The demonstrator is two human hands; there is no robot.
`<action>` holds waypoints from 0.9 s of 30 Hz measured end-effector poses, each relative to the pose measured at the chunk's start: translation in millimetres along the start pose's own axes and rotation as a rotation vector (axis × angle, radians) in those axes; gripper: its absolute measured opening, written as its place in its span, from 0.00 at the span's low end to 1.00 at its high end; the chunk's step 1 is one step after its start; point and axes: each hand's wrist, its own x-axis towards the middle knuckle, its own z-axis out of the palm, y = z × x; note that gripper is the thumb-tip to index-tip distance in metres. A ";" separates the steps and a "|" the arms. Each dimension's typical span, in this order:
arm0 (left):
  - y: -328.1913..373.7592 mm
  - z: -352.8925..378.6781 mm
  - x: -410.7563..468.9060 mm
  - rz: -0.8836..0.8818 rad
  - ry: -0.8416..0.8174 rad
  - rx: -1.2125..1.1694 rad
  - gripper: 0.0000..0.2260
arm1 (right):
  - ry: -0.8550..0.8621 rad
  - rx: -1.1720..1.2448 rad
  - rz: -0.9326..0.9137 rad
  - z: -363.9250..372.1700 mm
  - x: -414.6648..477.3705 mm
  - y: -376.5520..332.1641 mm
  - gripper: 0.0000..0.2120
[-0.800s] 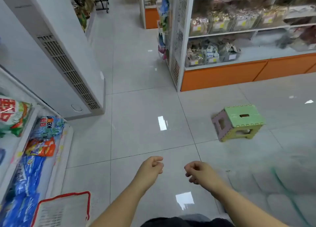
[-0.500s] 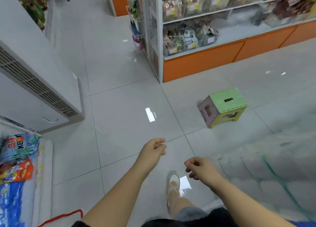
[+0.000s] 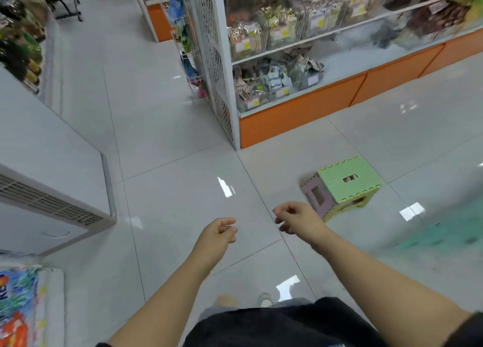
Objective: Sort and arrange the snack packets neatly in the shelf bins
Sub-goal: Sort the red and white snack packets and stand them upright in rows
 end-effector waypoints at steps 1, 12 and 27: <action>3.5 -7.2 10.4 -0.008 0.000 0.007 0.09 | 0.002 0.008 -0.007 -1.2 11.3 -9.5 0.06; 94.8 -60.0 165.9 -0.012 -0.096 0.087 0.09 | 0.114 0.103 0.098 -7.9 130.6 -76.3 0.05; 263.0 43.5 321.4 0.081 -0.351 0.255 0.11 | 0.259 0.223 0.284 -135.0 235.8 -86.8 0.06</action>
